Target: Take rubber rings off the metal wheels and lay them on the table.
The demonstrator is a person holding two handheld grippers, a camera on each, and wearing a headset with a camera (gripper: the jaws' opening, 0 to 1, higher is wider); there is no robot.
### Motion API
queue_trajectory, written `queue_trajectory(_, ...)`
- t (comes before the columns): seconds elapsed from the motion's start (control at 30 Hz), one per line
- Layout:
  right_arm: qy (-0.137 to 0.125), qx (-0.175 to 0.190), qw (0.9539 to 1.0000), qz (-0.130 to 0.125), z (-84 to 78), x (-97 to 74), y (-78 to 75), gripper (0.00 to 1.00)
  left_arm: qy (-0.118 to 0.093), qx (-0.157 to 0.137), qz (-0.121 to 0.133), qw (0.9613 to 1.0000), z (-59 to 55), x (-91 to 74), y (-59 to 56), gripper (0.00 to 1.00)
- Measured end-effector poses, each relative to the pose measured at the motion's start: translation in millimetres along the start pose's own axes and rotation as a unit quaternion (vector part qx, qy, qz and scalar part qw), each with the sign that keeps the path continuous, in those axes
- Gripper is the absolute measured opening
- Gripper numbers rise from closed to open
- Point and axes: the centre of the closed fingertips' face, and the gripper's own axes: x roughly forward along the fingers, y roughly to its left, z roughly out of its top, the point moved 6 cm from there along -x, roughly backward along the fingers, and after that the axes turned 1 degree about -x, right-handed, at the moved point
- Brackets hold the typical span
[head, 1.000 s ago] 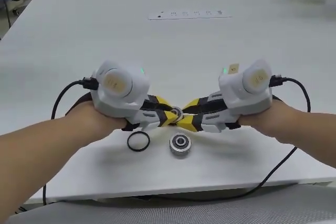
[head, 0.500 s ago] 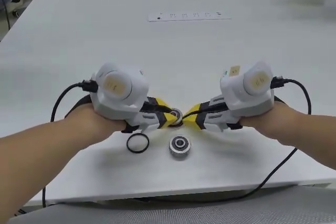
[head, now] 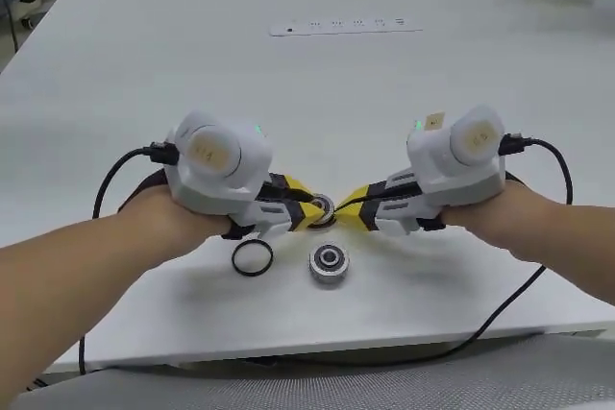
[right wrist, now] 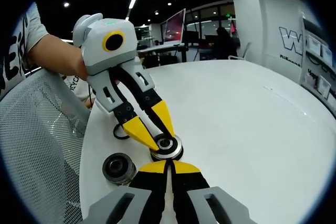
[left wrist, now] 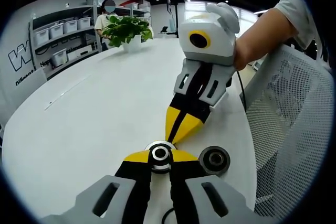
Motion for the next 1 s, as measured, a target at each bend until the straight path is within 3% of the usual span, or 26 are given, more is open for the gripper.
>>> queue_trajectory(0.23, 0.001, -0.008, 1.0, 0.003, -0.9, 1.4, 0.6, 0.12, -0.001, -0.001, 0.0, 1.0, -0.1, -0.2, 0.2, 0.08)
queue_trajectory(1.0, -0.01, 0.036, 0.9992, 0.013, -6.3, 0.5, -3.4, 0.1, -0.002, -0.003, 0.001, 1.0, -0.1, -0.3, 0.2, 0.08)
